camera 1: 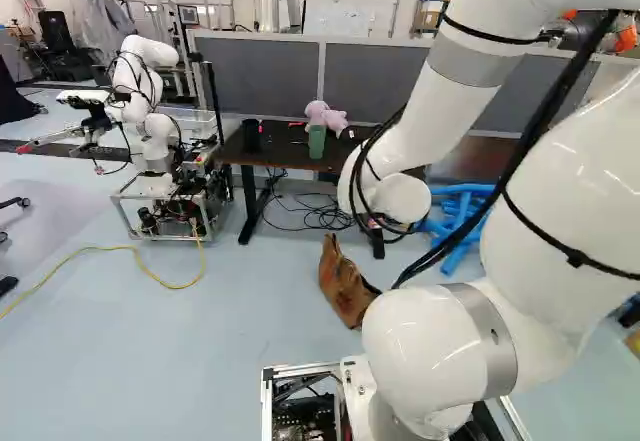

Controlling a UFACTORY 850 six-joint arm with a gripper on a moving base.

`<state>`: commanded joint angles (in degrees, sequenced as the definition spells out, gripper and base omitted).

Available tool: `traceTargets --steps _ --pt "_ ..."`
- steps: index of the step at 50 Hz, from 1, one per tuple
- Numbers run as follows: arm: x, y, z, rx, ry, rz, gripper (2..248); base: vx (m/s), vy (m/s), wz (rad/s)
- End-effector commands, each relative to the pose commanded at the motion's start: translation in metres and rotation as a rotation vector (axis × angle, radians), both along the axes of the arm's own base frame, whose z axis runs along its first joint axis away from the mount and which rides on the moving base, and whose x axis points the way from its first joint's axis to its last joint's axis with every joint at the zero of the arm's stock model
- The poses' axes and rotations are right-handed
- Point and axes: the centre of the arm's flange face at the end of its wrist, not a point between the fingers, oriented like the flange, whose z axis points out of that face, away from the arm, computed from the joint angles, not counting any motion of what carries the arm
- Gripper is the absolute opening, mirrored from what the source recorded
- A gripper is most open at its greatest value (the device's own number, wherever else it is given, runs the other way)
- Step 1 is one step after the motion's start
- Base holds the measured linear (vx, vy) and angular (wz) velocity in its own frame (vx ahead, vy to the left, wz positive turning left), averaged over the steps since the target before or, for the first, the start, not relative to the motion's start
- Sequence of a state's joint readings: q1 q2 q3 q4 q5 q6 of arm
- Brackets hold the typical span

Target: Pick up the bag on the ground and place it on the table

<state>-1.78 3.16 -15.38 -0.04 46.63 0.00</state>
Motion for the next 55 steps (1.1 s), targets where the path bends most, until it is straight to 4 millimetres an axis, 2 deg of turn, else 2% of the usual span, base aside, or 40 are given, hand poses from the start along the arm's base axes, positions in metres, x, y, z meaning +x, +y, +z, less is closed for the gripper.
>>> traceTargets --steps 39,55 --pt "0.077 -0.021 -0.048 -0.002 0.177 -0.014 247 0.000 0.000 0.000" --pt "0.107 -0.023 -0.071 -0.005 0.242 0.001 247 0.000 0.000 0.000"
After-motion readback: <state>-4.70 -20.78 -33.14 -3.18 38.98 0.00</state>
